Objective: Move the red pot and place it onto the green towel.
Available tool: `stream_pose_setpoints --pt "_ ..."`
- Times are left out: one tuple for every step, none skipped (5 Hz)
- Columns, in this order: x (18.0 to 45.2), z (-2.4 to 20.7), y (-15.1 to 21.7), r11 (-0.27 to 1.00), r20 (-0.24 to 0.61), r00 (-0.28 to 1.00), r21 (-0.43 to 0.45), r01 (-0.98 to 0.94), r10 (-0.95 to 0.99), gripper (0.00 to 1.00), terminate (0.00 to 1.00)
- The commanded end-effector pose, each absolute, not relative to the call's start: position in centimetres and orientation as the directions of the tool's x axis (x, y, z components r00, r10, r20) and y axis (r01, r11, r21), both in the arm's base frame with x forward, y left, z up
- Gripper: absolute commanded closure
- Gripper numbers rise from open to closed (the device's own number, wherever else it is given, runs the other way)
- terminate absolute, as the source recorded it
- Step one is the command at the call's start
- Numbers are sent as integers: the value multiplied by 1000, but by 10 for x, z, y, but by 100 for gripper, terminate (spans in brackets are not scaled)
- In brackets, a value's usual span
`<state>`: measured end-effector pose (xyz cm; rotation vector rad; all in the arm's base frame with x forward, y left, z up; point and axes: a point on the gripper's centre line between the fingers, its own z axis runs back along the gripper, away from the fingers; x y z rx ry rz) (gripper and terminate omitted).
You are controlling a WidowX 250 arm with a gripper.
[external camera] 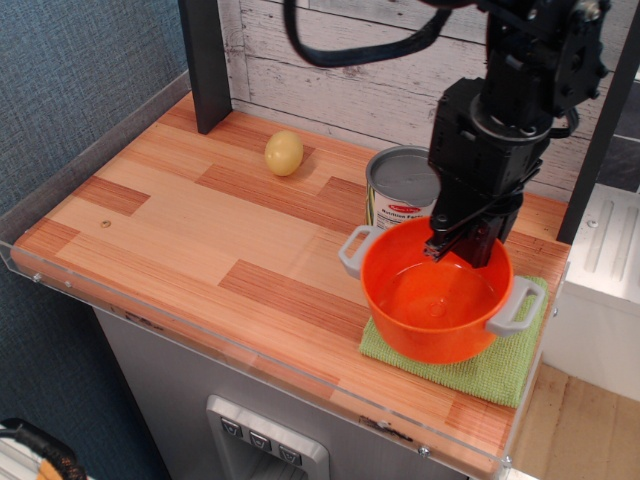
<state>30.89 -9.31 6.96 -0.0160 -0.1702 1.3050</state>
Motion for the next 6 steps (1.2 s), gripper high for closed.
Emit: stream_pose_setpoints --pt "330 72 -101 256 181 229 -141 -956 956 100 0" --pt "334 67 -98 277 218 242 -147 -949 945 100 0" --pt "333 69 -100 264 220 224 -175 -949 950 0 0" --pt "331 72 -97 276 205 235 -202 -940 950 0 0" --pt "330 79 -94 259 184 220 -224 -940 958 0 0" --pt "329 88 -92 256 148 225 -251 -933 963 0 0"
